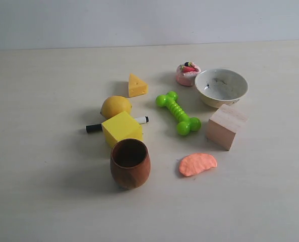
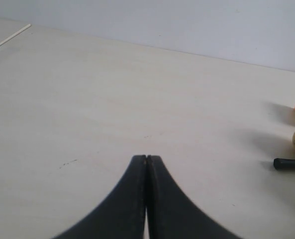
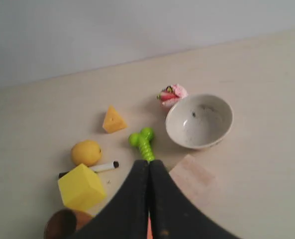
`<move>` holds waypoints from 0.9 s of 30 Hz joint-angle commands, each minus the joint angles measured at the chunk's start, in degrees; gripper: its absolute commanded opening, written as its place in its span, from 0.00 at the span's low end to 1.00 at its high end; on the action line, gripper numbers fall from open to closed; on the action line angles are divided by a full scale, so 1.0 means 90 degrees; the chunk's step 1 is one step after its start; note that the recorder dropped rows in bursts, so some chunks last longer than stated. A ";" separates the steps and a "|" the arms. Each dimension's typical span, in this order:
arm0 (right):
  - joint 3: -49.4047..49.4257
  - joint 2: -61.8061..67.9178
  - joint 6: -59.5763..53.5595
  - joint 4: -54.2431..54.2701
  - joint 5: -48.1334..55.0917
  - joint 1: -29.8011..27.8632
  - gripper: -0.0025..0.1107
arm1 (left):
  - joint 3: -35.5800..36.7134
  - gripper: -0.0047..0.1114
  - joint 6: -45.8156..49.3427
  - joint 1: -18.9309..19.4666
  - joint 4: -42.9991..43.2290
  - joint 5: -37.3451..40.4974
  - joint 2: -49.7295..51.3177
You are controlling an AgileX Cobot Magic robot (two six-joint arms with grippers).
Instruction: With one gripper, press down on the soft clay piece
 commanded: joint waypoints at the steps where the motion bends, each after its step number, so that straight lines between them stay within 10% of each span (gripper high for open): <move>1: -0.0104 0.0355 0.0183 -0.0090 0.0393 0.0054 0.02 | -0.0018 0.04 -0.0045 -0.0041 0.0000 -0.0102 -0.0039; 27: -0.0104 0.2954 0.3130 -0.3017 0.0220 0.3488 0.02 | -0.0018 0.04 -0.0044 -0.0041 0.0000 -0.0102 -0.0039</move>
